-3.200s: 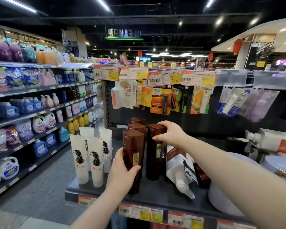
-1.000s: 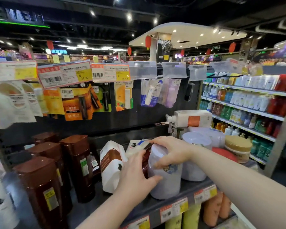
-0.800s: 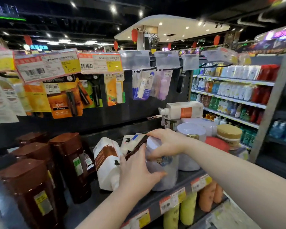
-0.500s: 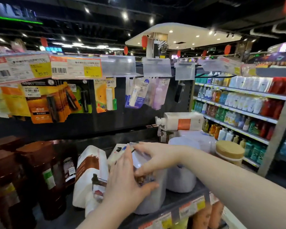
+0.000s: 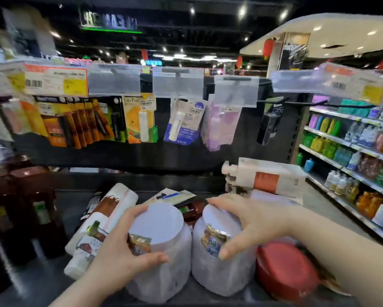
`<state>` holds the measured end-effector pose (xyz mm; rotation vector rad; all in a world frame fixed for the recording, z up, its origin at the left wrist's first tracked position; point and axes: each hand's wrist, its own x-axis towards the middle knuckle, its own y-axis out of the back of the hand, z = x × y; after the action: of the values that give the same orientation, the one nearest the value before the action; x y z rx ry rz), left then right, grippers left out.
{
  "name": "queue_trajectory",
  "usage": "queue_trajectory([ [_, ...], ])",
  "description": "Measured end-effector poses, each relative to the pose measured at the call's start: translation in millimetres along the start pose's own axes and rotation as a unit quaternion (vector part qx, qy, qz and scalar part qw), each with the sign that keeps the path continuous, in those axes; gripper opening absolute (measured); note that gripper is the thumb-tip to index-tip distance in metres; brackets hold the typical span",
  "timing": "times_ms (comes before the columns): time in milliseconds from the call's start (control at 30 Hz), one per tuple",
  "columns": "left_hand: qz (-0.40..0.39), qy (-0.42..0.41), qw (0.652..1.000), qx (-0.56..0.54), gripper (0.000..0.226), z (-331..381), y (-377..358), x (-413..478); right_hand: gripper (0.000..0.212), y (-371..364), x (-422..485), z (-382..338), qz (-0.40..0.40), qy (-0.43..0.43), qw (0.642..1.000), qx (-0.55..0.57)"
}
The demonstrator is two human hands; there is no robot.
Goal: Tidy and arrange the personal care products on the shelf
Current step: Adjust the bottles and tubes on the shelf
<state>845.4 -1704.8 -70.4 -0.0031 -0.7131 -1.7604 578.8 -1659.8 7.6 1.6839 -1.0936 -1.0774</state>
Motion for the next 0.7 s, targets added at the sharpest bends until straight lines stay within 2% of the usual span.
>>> queue_trajectory([
  [100, 0.008, 0.004, 1.0, 0.005, 0.085, 1, -2, -2, 0.109, -14, 5, 3, 0.072, 0.037, 0.996, -0.043],
  [167, 0.013, 0.003, 1.0, 0.011, 0.083, 0, -2, -3, 0.106, -15, 5, 5, 0.09, 0.057, 0.994, -0.022],
  [333, -0.002, 0.005, 1.0, 0.002, 0.085, -3, -2, 1, 0.102, -8, 4, 10, 0.073, 0.081, 0.994, 0.016],
  [467, -0.027, -0.003, 1.0, 0.01, 0.08, -2, 6, -2, 0.101, 7, 6, 6, -0.007, 0.058, 0.998, 0.0],
  [567, -0.028, 0.022, 0.999, -0.008, 0.055, -4, 3, 17, 0.065, 25, 16, 0, -0.034, 0.03, 0.998, 0.048],
  [600, -0.058, 0.027, 0.998, -0.028, 0.045, -13, 7, 19, 0.052, 30, 23, -3, -0.021, 0.024, 0.997, 0.074],
  [667, -0.1, 0.104, 0.989, -0.033, 0.022, -17, 12, 41, 0.038, 37, 41, -6, 0.022, 0.01, 0.996, 0.088],
  [700, -0.089, 0.113, 0.99, -0.001, 0.016, -13, 17, 56, 0.035, 40, 54, -6, 0.039, 0.003, 0.997, 0.071],
])
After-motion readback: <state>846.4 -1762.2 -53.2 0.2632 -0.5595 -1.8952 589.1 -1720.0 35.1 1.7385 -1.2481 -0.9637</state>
